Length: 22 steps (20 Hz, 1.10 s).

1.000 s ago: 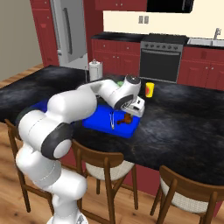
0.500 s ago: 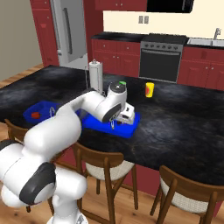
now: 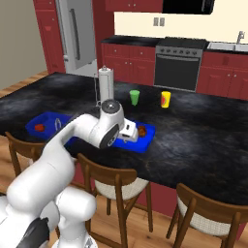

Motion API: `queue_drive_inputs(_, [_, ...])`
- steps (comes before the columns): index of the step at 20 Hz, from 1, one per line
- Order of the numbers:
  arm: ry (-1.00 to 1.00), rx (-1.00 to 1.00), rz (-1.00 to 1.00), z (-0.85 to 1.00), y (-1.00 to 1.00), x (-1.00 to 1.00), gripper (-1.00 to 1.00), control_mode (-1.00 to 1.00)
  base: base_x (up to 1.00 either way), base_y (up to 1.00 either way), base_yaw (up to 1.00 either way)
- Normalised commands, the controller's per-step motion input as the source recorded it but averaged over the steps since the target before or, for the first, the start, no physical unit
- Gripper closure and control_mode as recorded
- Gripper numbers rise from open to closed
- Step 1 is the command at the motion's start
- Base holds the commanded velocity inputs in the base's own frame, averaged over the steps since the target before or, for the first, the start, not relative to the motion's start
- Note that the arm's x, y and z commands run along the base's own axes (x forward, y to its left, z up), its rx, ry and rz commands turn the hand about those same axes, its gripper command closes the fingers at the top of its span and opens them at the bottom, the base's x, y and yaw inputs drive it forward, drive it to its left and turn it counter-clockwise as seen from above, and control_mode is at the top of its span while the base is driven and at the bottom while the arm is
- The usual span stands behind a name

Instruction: Gather the bell pepper and lemon wedge from the fridge and place them on a tray on the dining counter. Then gather the steak and chicken drumstick from the fridge and place them on the other tray.

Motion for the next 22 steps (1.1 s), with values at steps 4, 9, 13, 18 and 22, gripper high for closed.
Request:
queue_drive_inputs(4, [0.0, 0.0, 0.0, 0.0, 0.0, 0.0, -1.0, -1.0, 0.0, 0.0, 0.0])
queue_drive_inputs(9, [0.0, 0.0, 0.0, 0.0, 0.0, 0.0, -1.0, 1.0, -0.78, 0.16, 0.08])
queue_drive_inputs(13, [0.0, 0.0, 0.0, 0.0, 0.0, 0.0, -1.0, 1.0, -0.6, 0.7, 0.12])
queue_drive_inputs(18, [0.0, 0.0, 0.0, 0.0, 0.0, 0.0, -1.0, 1.0, 0.21, 1.0, 0.02])
queue_drive_inputs(22, [0.0, 0.0, 0.0, 0.0, 0.0, 0.0, -1.0, 1.0, 0.7, 1.0, -0.02])
